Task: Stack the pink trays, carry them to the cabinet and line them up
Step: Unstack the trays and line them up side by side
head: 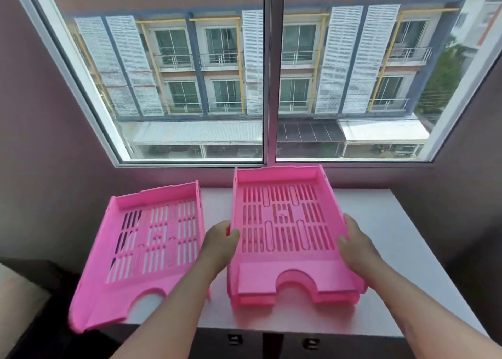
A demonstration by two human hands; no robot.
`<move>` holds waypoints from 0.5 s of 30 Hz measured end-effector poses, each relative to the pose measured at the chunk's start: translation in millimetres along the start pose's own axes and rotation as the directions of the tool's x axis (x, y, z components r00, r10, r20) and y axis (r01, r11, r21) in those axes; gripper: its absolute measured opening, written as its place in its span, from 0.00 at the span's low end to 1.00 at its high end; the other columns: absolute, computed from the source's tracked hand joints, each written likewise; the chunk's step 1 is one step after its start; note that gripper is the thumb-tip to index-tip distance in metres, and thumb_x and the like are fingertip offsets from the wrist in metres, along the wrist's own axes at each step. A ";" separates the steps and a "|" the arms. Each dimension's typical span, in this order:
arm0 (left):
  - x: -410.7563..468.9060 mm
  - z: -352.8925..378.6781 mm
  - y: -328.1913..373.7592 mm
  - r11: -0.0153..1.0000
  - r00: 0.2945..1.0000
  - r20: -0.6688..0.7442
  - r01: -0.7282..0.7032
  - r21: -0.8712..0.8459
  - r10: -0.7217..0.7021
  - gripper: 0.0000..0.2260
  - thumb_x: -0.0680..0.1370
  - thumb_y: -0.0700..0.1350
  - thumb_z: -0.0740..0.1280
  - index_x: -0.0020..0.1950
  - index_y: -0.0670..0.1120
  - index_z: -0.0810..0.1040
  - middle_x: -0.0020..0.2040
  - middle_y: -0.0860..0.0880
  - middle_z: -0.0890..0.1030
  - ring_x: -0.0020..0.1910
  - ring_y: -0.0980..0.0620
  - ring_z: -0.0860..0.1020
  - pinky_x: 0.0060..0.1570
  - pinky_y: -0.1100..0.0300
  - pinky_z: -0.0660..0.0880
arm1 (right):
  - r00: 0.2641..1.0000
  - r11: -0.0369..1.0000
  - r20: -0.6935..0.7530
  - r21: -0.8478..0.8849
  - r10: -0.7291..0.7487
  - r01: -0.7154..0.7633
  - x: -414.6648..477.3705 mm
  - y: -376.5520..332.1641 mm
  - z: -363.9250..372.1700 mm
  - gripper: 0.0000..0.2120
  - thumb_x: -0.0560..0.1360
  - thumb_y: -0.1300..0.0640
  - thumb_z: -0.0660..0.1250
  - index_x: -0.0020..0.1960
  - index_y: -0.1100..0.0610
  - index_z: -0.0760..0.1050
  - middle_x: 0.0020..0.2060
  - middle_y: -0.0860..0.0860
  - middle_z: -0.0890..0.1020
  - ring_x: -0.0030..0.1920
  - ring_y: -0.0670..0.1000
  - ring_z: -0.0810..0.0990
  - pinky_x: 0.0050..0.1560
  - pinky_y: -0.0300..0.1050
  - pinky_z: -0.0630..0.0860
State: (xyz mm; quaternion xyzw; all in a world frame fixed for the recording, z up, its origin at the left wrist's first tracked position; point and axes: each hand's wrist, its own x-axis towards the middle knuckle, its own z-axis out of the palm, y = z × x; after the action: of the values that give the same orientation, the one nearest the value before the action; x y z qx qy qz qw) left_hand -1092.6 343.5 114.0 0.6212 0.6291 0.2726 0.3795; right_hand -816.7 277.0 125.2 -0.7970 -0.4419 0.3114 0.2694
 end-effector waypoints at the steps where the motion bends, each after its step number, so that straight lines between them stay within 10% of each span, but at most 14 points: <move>1: 3.5 -4.1 -0.8 1.000 1.000 -0.005 0.001 0.012 -0.001 0.09 0.80 0.41 0.59 0.40 0.41 0.71 0.35 0.44 0.69 0.32 0.50 0.64 0.34 0.55 0.62 | 1.000 1.000 0.001 0.011 -0.006 0.006 0.1 -3.0 4.5 0.29 0.78 0.65 0.51 0.78 0.49 0.58 0.60 0.58 0.80 0.53 0.61 0.80 0.56 0.59 0.79; 15: 19.0 1.0 39.2 0.977 0.978 -0.009 -0.209 0.049 0.210 0.16 0.74 0.38 0.62 0.31 0.47 0.58 0.28 0.49 0.61 0.28 0.50 0.57 0.31 0.56 0.55 | 0.975 0.998 -0.217 0.009 -0.053 0.056 -4.8 14.4 -26.6 0.23 0.78 0.63 0.53 0.70 0.47 0.70 0.41 0.46 0.81 0.39 0.52 0.81 0.35 0.45 0.77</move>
State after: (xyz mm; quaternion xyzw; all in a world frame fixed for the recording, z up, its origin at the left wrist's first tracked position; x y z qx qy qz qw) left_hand -1068.1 365.2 142.8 0.6908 0.5693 0.3006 0.3293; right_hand -791.4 262.0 133.9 -0.8117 -0.4293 0.2185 0.3303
